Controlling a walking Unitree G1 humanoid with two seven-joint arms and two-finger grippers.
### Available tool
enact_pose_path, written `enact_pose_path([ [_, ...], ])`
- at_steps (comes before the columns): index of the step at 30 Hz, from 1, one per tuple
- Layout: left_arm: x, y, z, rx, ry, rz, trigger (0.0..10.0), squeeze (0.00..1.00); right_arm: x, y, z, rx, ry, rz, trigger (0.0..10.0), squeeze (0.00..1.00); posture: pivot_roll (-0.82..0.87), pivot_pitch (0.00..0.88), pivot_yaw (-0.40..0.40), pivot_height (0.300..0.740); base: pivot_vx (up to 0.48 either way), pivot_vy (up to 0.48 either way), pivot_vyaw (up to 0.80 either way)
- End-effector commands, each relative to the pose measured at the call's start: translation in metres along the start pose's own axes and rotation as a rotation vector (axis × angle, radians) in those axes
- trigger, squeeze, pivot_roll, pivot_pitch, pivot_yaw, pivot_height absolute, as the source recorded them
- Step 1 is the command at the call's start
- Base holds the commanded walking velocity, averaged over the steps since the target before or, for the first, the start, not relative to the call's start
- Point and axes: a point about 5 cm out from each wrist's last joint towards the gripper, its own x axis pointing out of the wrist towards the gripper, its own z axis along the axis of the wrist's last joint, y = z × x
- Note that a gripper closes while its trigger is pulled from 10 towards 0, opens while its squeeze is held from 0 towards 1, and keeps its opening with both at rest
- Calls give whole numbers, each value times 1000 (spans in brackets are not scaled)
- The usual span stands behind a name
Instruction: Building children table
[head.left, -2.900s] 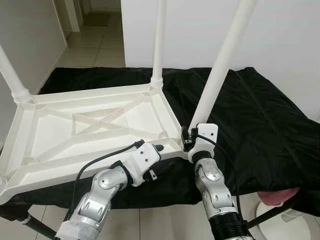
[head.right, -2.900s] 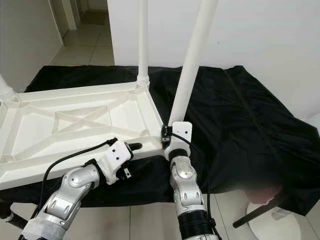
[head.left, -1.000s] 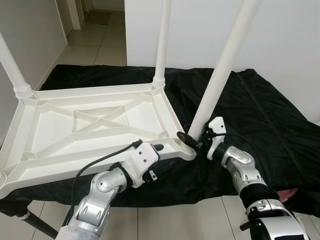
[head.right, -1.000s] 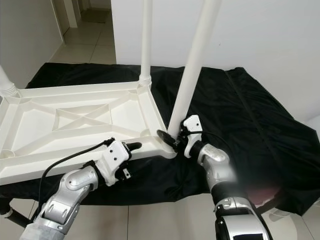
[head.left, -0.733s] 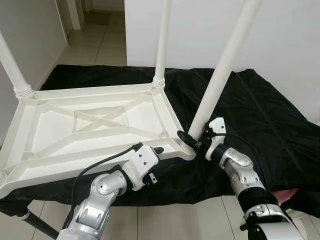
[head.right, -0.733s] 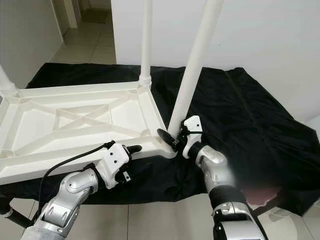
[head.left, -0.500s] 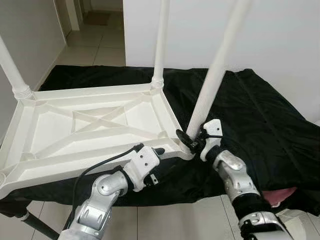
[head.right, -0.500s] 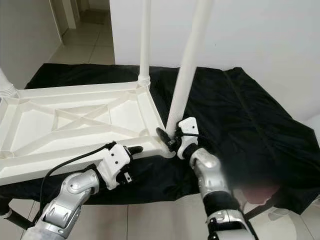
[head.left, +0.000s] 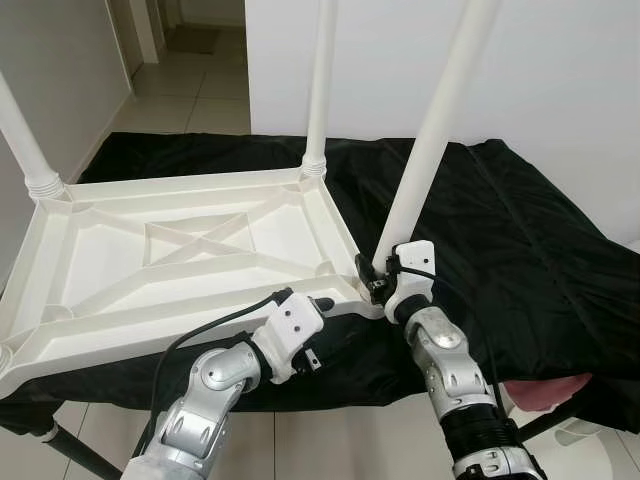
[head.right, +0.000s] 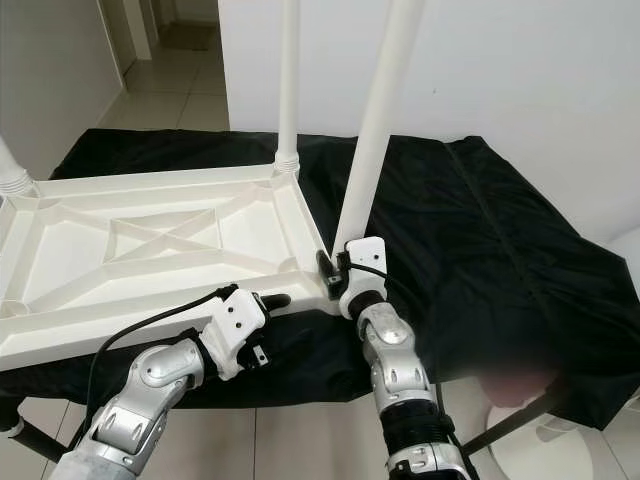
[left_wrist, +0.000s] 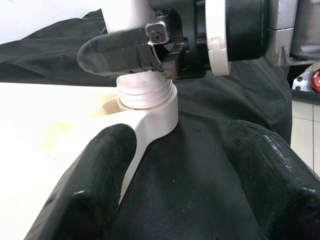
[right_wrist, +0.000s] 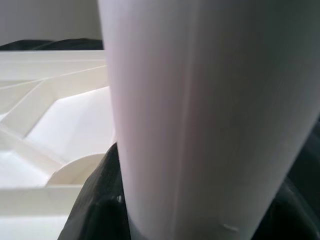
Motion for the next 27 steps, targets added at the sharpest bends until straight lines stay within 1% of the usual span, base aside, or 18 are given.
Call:
enact_pose_path([
  [1, 3, 3, 1, 10, 1, 60, 10000, 0, -8, -7, -18, 15, 89, -119, 10000, 0, 2, 0, -23, 740, 0, 0, 0],
  [3, 3, 3, 1, 14, 2, 56, 10000, 0, -11, 2, -19, 38, 82, -201, 10000, 0, 3, 0, -17, 740, 0, 0, 0],
  [4, 3, 3, 1, 14, 2, 56, 10000, 0, -11, 2, -19, 38, 82, -201, 10000, 0, 3, 0, -17, 740, 0, 0, 0],
  [6, 3, 4, 1, 16, 1, 55, 10000, 0, -14, 10, -20, 57, 84, -230, 10000, 0, 6, 0, -17, 740, 0, 0, 0],
  [7, 3, 4, 2, 17, 0, 56, 10000, 0, -14, 14, -20, 71, 91, -224, 10000, 0, 6, 0, -17, 740, 0, 0, 0],
  [8, 3, 4, 2, 17, 0, 56, 10000, 0, -14, 14, -20, 71, 91, -224, 10000, 0, 6, 0, -17, 740, 0, 0, 0],
  [10, 4, 6, 2, 20, 0, 57, 10000, 0, -14, 19, -18, 81, 70, -197, 10000, 0, 9, 0, -15, 740, 0, 0, 0],
  [15, 3, 8, 2, 26, 1, 57, 10000, 0, -12, 16, -12, 95, 51, -187, 10000, 0, 9, 0, -14, 740, 0, 0, 0],
  [16, 2, 10, 3, 34, 3, 61, 10000, 0, -13, 14, -9, 98, 26, -159, 10000, 1000, 11, 0, -15, 740, 0, 0, 0],
  [20, 1, 13, 3, 38, 4, 67, 10000, 0, -13, 10, -6, 104, 4, -137, 10000, 1000, 13, 0, -16, 740, 0, 0, 0],
  [22, 0, 14, 4, 42, 5, 71, 10000, 0, -14, 5, -2, 87, -20, -72, 10000, 1000, 20, 0, -18, 740, 0, 0, 0],
  [23, 0, 14, 4, 42, 5, 71, 10000, 0, -14, 5, -2, 87, -20, -72, 10000, 1000, 20, 0, -18, 740, 0, 0, 0],
  [24, 0, 14, 4, 41, 6, 72, 10000, 0, -15, 3, -1, 76, -27, -46, 10000, 1000, 20, 0, -18, 740, 0, 0, 0],
  [25, 0, 14, 4, 41, 6, 73, 10000, 0, -16, 1, -1, 76, -33, -22, 10000, 937, 20, 0, -18, 740, 0, 0, 0],
  [26, 0, 13, 4, 41, 7, 73, 10000, 0, -16, -4, 2, 49, -50, 49, 10000, 0, 19, 0, -19, 740, 0, 0, 0],
  [27, 0, 13, 4, 41, 8, 73, 10000, 0, -17, -8, 4, 29, -61, 100, 10000, 0, 19, 0, -19, 740, 0, 0, 0],
])
